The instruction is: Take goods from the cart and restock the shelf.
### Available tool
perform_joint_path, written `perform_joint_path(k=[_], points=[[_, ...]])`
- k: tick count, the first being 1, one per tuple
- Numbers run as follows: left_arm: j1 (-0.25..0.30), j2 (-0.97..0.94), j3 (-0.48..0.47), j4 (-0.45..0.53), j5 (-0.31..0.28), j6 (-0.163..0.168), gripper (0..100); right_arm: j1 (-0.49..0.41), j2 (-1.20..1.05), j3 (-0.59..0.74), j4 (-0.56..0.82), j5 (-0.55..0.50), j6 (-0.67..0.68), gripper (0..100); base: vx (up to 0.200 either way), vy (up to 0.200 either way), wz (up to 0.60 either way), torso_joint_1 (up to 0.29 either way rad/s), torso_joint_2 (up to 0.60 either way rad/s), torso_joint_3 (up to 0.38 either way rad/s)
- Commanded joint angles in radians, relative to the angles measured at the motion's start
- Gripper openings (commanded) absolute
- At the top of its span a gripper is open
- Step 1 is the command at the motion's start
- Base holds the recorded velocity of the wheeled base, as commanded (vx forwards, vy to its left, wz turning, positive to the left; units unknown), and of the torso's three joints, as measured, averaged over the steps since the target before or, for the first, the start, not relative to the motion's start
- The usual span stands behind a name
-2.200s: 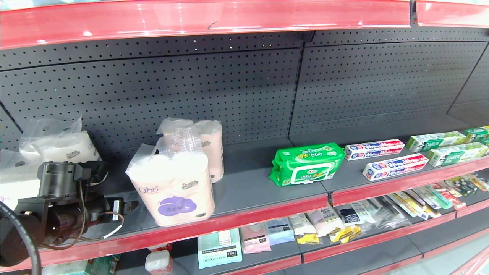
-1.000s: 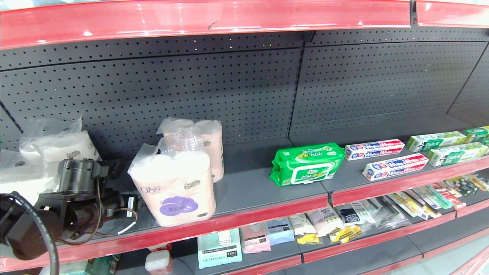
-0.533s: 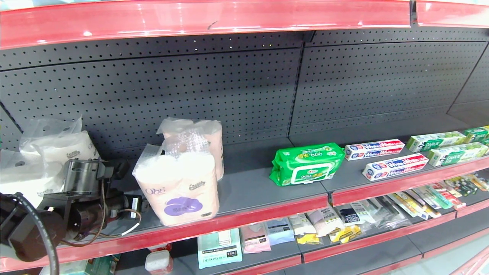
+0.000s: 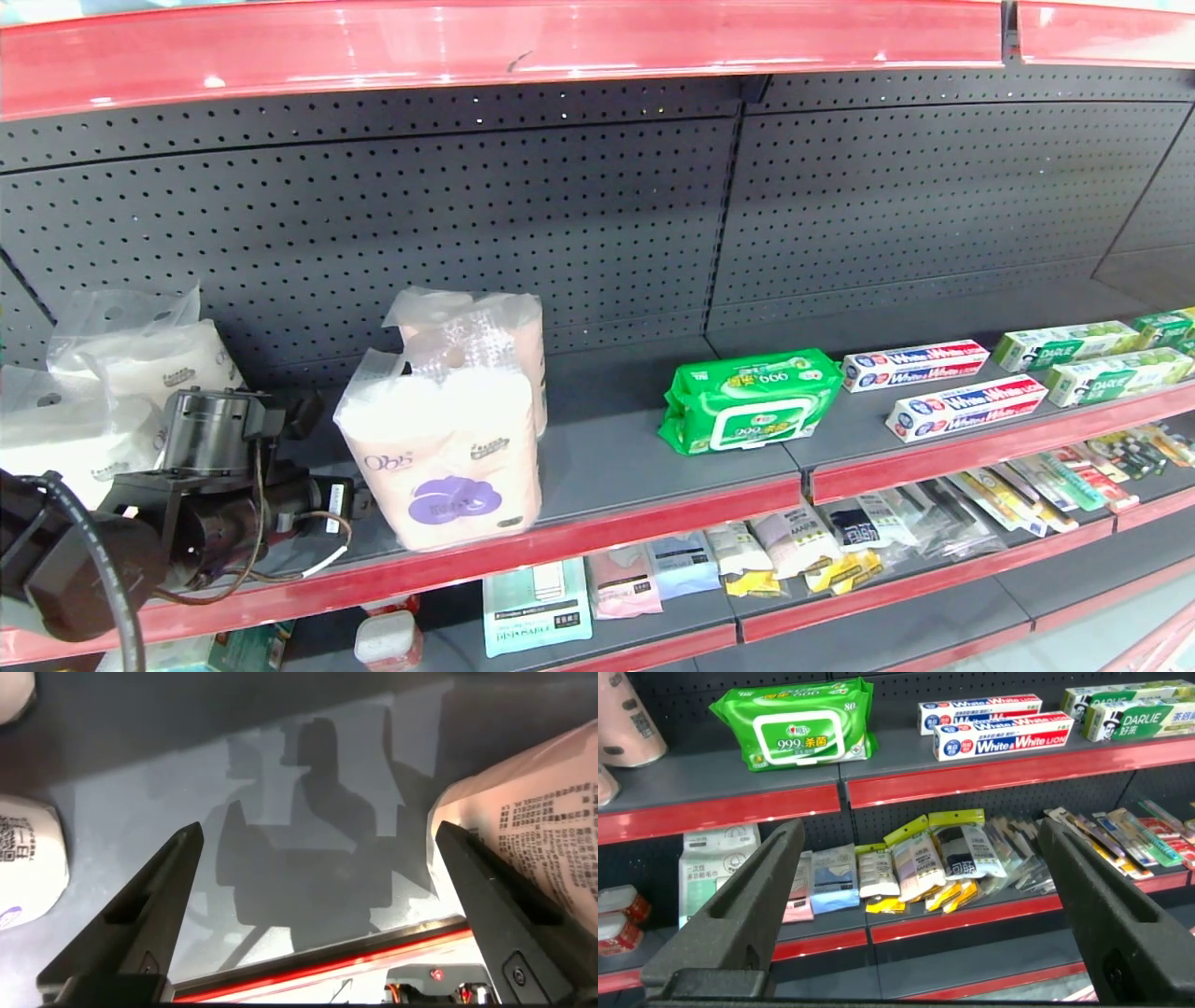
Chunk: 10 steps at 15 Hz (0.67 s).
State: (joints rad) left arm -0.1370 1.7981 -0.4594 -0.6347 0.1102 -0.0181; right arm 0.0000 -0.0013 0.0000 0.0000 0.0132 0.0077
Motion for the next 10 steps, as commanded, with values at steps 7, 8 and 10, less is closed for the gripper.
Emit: perform_joint_path(k=[7,8,10], points=[[-0.026,0.004,-0.001,0.000,0.000,0.000,100,0.000,0.001,0.000,0.002,0.001,0.000,100,0.000,0.000,0.00,0.000,0.00,0.000],[-0.026,0.004,-0.001,0.000,0.000,0.000,100,0.000,0.001,0.000,0.002,0.001,0.000,100,0.000,0.000,0.00,0.000,0.00,0.000],[-0.024,0.004,0.001,0.000,0.000,0.000,100,0.000,0.001,0.000,0.000,0.001,0.000,100,0.000,0.000,0.00,0.000,0.00,0.000]])
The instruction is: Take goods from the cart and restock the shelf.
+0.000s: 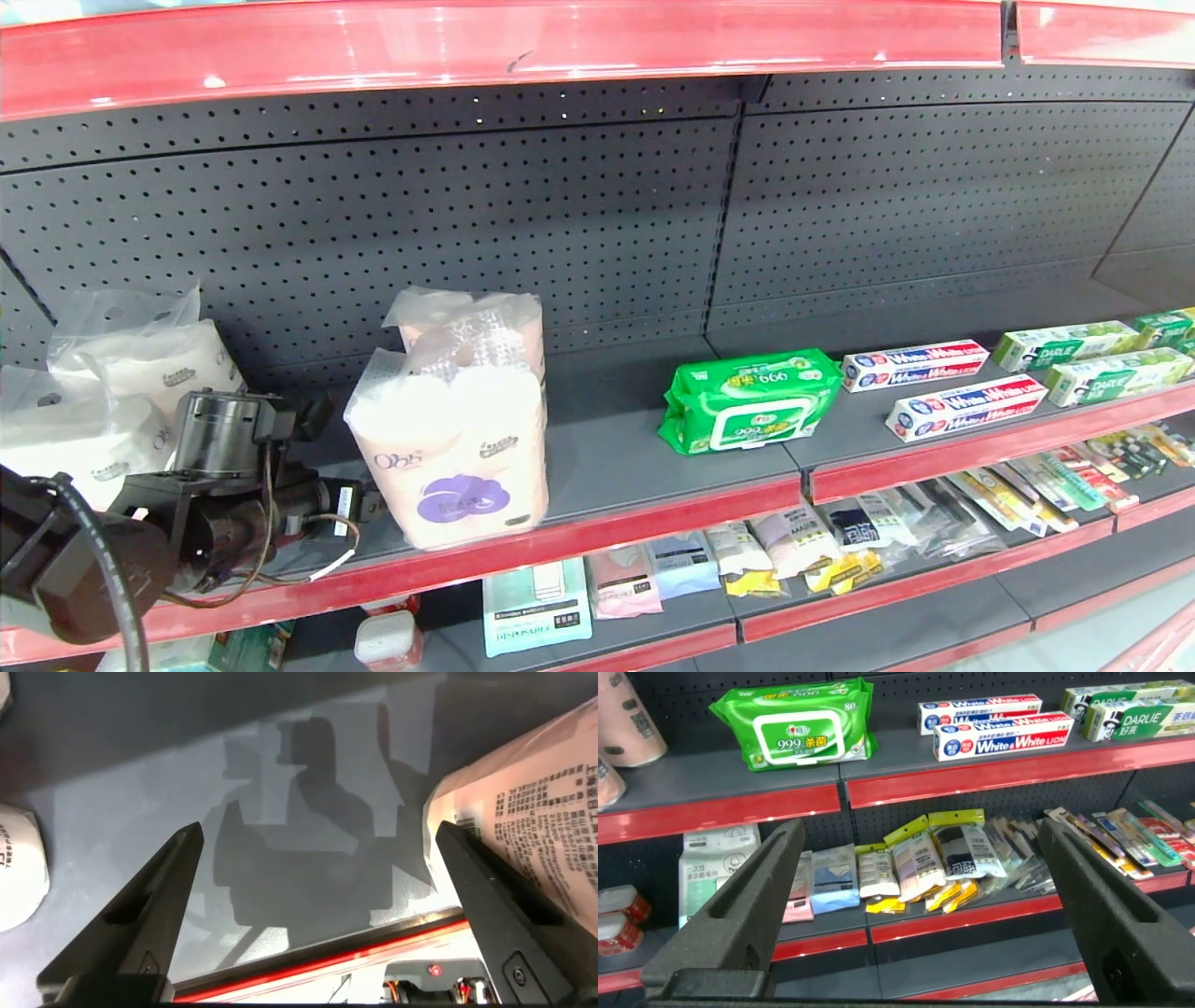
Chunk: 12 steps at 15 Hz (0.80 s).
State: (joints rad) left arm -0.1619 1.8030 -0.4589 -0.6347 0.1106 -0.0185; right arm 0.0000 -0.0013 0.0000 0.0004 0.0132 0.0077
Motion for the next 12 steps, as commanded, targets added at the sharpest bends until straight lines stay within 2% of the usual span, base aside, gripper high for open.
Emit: perform_joint_path(k=[1,3,4,6,8,9,10,12], points=[[0.001,-0.002,0.003,0.000,0.001,0.000,100,0.000,0.001,0.000,0.000,0.001,0.000,100,0.000,0.000,0.00,0.000,0.00,0.000],[0.007,-0.016,0.009,-0.011,0.007,0.002,100,0.000,0.001,0.000,0.000,0.001,0.000,100,0.000,0.000,0.00,0.000,0.00,0.000],[0.030,-0.048,0.013,-0.011,0.004,0.012,100,0.000,0.001,0.000,0.001,0.001,0.000,100,0.000,0.000,0.00,0.000,0.00,0.000],[0.088,-0.134,0.016,0.006,-0.006,0.054,100,0.000,0.001,0.000,0.001,0.001,0.000,100,0.000,0.000,0.00,0.000,0.00,0.000],[0.182,-0.336,0.048,0.116,-0.040,0.104,100,0.000,0.001,0.000,0.000,0.001,0.000,100,0.000,0.000,0.00,0.000,0.00,0.000],[0.209,-0.427,0.074,0.155,-0.069,0.118,100,0.000,0.001,0.000,0.000,0.001,0.000,100,0.000,0.000,0.00,0.000,0.00,0.000],[0.242,-0.611,0.140,0.216,-0.114,0.124,100,0.000,0.001,0.000,0.000,0.001,0.000,100,0.000,0.000,0.00,0.000,0.00,0.000],[0.239,-0.965,0.227,0.368,-0.151,0.127,100,0.000,0.001,0.000,0.000,0.001,0.000,100,0.000,0.000,0.00,0.000,0.00,0.000]])
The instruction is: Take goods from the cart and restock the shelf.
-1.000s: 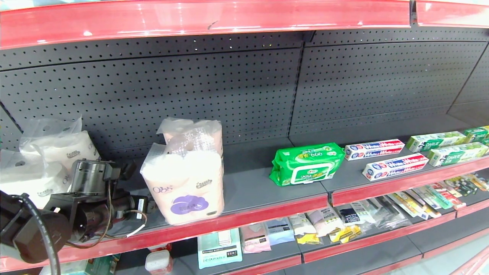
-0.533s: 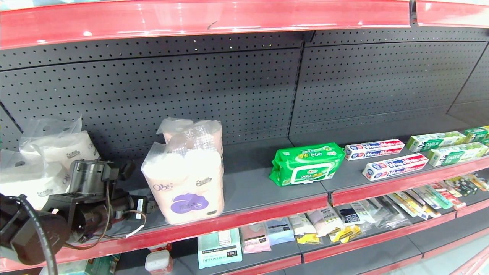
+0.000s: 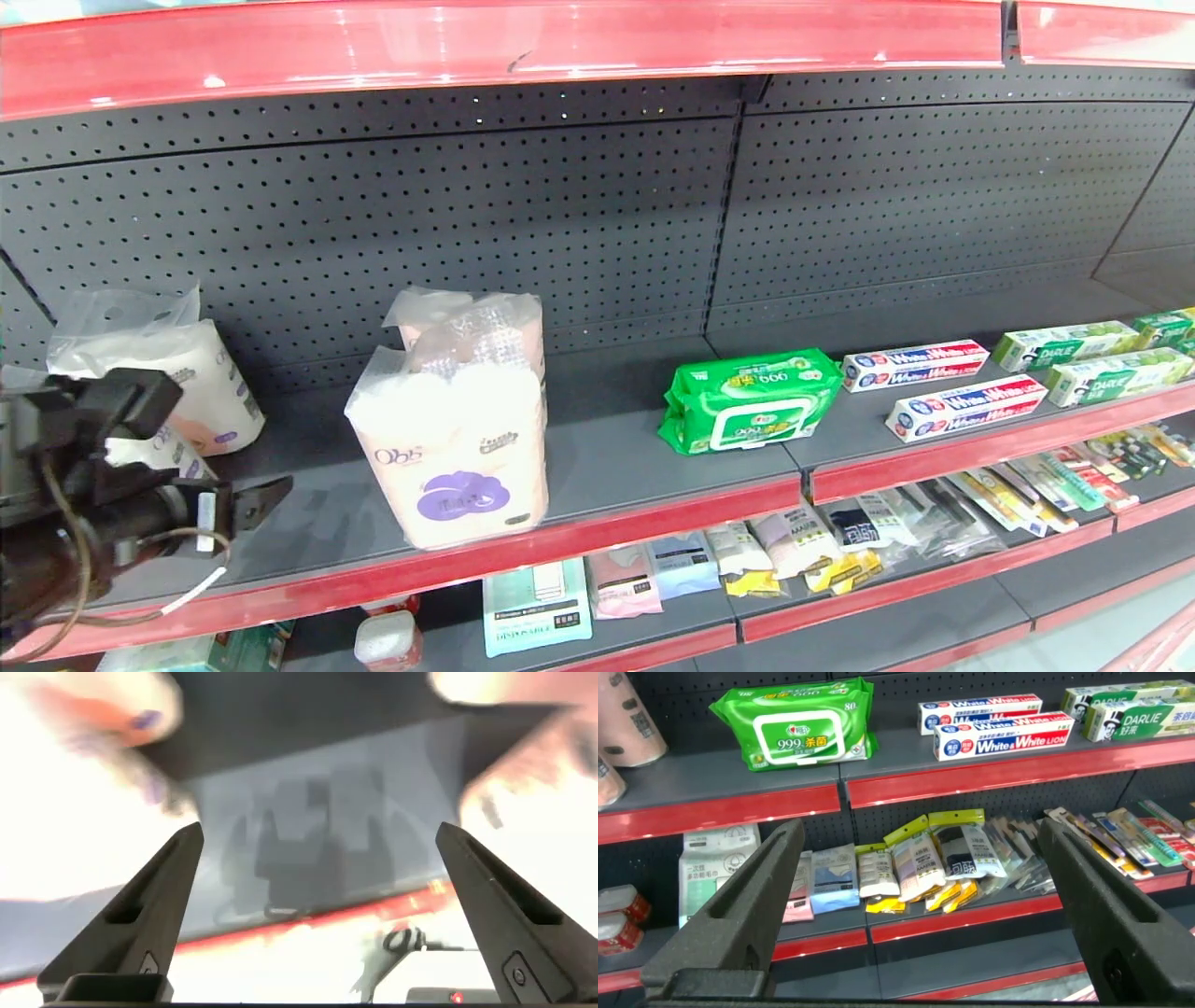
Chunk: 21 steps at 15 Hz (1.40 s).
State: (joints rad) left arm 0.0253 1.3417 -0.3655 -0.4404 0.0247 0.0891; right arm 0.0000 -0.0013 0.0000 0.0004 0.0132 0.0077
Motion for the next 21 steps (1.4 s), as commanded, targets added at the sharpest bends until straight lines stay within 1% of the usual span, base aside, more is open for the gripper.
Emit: perform_joint_path(k=[1,2,3,4,6,7,8,9,10,11,12,13,14,16,17,18,19,20,21], points=[[0.053,-0.688,0.132,0.332,-0.094,0.032,100,0.000,0.001,0.000,0.001,0.001,0.000,100,0.000,0.000,0.00,0.000,0.00,0.000],[0.054,-0.840,0.111,0.486,-0.103,0.043,100,0.000,0.001,0.000,0.001,0.001,0.000,100,0.000,0.000,0.00,0.000,0.00,0.000],[0.054,-0.932,0.096,0.566,-0.108,0.043,100,0.000,0.001,0.000,0.000,0.001,0.000,100,0.000,0.000,0.00,0.000,0.00,0.000],[0.047,-1.023,0.105,0.612,-0.114,0.043,100,0.000,0.001,0.000,0.000,0.001,0.000,100,0.000,0.000,0.00,0.000,0.00,0.000],[0.036,-1.151,0.155,0.623,-0.138,0.037,100,0.000,0.001,0.000,0.000,0.001,0.000,100,0.000,0.000,0.00,0.000,0.00,0.000],[0.022,-1.256,0.189,0.625,-0.180,0.037,100,0.000,0.001,0.000,0.001,0.001,0.000,100,0.000,0.000,0.00,0.000,0.00,0.000],[-0.007,-1.319,0.261,0.614,-0.196,0.043,100,0.000,0.001,0.000,0.000,0.001,0.000,100,0.000,0.000,0.00,0.000,0.00,0.000],[-0.024,-1.342,0.270,0.597,-0.178,0.007,100,0.000,0.001,0.000,0.001,0.001,0.000,100,0.000,0.000,0.00,0.000,0.00,0.000],[-0.022,-1.334,0.267,0.598,-0.146,-0.057,100,0.000,0.001,0.000,0.000,0.001,0.000,100,0.000,0.000,0.00,0.000,0.00,0.000],[-0.018,-1.326,0.269,0.597,-0.083,-0.085,100,0.000,0.001,0.000,0.000,0.001,0.000,100,0.000,0.000,0.00,0.000,0.00,0.000],[-0.018,-1.332,0.272,0.592,0.020,-0.089,100,0.000,0.001,0.000,0.001,0.001,0.000,100,0.000,0.000,0.00,0.000,0.00,0.000],[-0.019,-1.336,0.273,0.591,0.089,-0.092,100,0.000,0.001,0.000,0.001,0.001,0.000,100,0.000,0.000,0.00,0.000,0.00,0.000],[-0.019,-1.339,0.275,0.591,0.143,-0.097,100,0.000,0.001,0.000,0.001,0.001,0.000,100,0.000,0.000,0.00,0.000,0.00,0.000],[-0.019,-1.337,0.284,0.569,0.139,-0.103,100,0.000,0.001,0.000,0.001,0.001,0.000,100,0.000,0.000,0.00,0.000,0.00,0.000],[-0.019,-1.337,0.297,0.543,0.156,-0.129,100,0.000,0.001,0.000,0.000,0.001,0.000,100,0.000,0.000,0.00,0.000,0.00,0.000],[-0.019,-1.337,0.292,0.513,0.159,-0.166,100,0.000,0.001,0.000,0.000,0.001,0.000,100,0.000,0.000,0.00,0.000,0.00,0.000],[-0.019,-1.337,0.295,0.488,0.150,-0.161,100,0.000,0.001,0.000,0.000,0.001,0.000,100,0.000,0.000,0.00,0.000,0.00,0.000],[-0.019,-1.339,0.303,0.485,0.138,-0.158,100,0.000,0.001,0.000,0.001,0.001,0.000,100,0.000,0.000,0.00,0.000,0.00,0.000],[-0.019,-1.339,0.330,0.479,0.144,-0.137,100,0.000,0.001,0.000,0.001,0.001,0.000,100,0.000,0.000,0.00,0.000,0.00,0.000]])
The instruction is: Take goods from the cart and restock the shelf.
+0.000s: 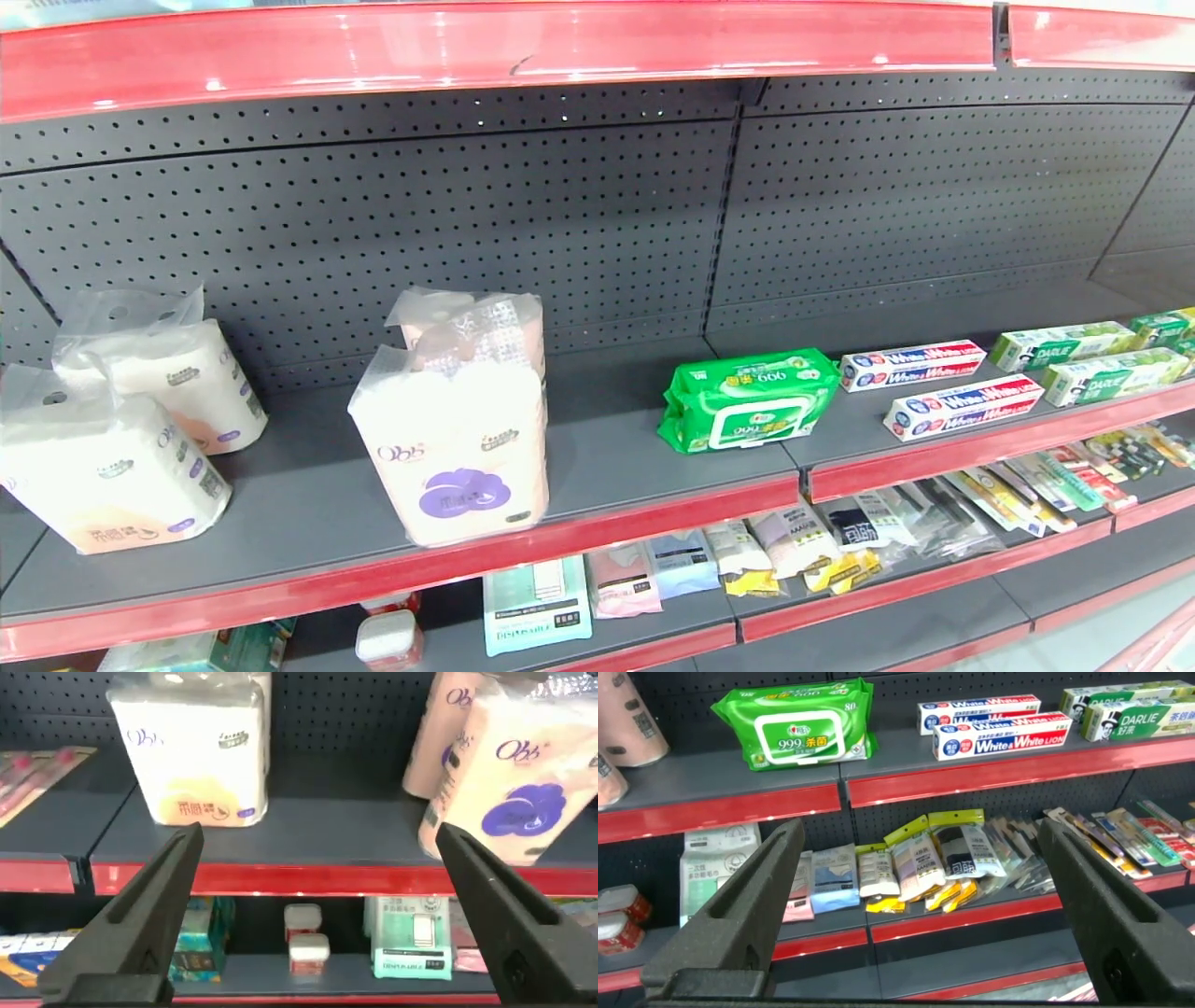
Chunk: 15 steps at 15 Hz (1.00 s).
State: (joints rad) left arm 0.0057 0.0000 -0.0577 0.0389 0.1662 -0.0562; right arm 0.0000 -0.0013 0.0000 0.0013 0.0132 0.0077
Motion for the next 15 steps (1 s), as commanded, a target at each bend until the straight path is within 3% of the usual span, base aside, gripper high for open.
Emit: perform_joint_path(k=[1,2,4,5,6,7,8,10,11,12,15], points=[[0.000,0.005,0.024,-0.005,0.006,0.025,100,0.000,0.001,0.000,-0.001,0.001,0.000,100,0.000,0.000,0.00,0.000,0.00,0.000],[0.000,0.005,0.022,-0.007,0.001,0.061,100,0.000,0.001,0.000,0.000,0.001,0.000,100,0.000,0.000,0.00,0.000,0.00,0.000],[-0.001,0.003,0.024,-0.011,-0.048,0.177,100,0.000,0.001,0.000,0.000,0.001,0.000,100,0.000,0.000,0.00,0.000,0.00,0.000],[-0.001,0.002,0.035,-0.019,-0.135,0.207,100,0.000,0.001,0.000,-0.001,0.001,0.000,100,0.000,0.000,0.00,0.000,0.00,0.000],[-0.001,0.002,0.038,-0.030,-0.267,0.225,100,0.000,0.001,0.000,-0.001,0.001,0.000,100,0.000,0.000,0.00,0.000,0.00,0.000],[-0.001,0.002,0.038,-0.030,-0.254,0.214,100,0.000,0.001,0.000,0.000,0.001,0.000,100,0.000,0.000,0.00,0.000,0.00,0.000],[-0.001,0.003,0.038,-0.028,-0.180,0.193,100,0.000,0.001,0.000,-0.001,0.001,0.000,100,0.000,0.000,0.00,0.000,0.00,0.000],[-0.001,0.003,0.041,-0.044,-0.007,0.087,100,0.000,0.001,0.000,0.000,0.001,0.000,100,0.000,0.000,0.00,0.000,0.00,0.000],[-0.001,0.003,0.045,-0.048,0.079,0.064,100,0.000,0.001,0.000,0.000,0.001,0.000,100,0.000,0.000,0.00,0.000,0.00,0.000],[-0.001,0.003,0.047,-0.059,0.127,0.061,100,0.000,0.001,0.000,0.000,0.001,0.000,100,0.000,0.000,0.00,0.000,0.00,0.000],[-0.001,0.003,0.053,-0.074,0.073,0.070,100,0.000,0.001,0.000,0.000,0.001,-0.003,100,0.000,0.000,0.00,0.000,0.00,0.000]])
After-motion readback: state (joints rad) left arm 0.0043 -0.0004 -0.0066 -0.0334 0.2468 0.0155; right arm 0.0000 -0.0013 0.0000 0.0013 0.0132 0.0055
